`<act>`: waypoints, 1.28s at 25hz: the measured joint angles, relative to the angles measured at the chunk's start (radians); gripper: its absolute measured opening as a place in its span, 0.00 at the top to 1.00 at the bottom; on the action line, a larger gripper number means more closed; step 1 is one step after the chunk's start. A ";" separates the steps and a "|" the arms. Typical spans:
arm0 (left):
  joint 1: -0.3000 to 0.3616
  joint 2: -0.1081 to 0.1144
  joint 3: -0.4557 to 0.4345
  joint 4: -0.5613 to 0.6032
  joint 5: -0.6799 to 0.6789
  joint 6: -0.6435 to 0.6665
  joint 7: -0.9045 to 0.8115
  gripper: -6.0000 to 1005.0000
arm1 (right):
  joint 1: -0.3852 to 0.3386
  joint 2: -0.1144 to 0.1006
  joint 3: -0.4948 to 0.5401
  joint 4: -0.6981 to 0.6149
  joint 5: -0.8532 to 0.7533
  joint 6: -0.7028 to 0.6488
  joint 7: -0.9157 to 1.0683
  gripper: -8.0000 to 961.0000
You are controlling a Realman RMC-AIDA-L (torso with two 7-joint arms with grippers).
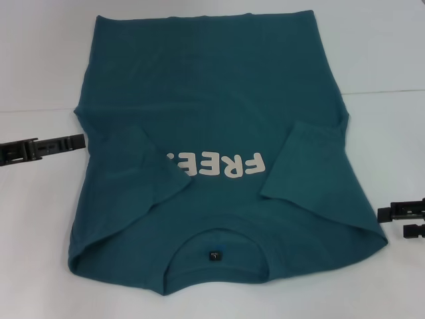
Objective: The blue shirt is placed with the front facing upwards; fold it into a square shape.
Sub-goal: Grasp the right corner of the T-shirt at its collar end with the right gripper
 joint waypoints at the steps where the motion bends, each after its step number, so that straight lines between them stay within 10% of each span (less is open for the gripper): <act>1: 0.000 -0.001 0.000 0.000 0.000 0.000 0.000 0.09 | 0.000 0.000 -0.001 0.004 0.000 0.009 -0.001 0.09; 32: -0.001 -0.007 0.004 0.009 0.006 -0.024 0.020 0.09 | 0.041 0.018 -0.022 0.080 0.000 0.106 -0.017 0.12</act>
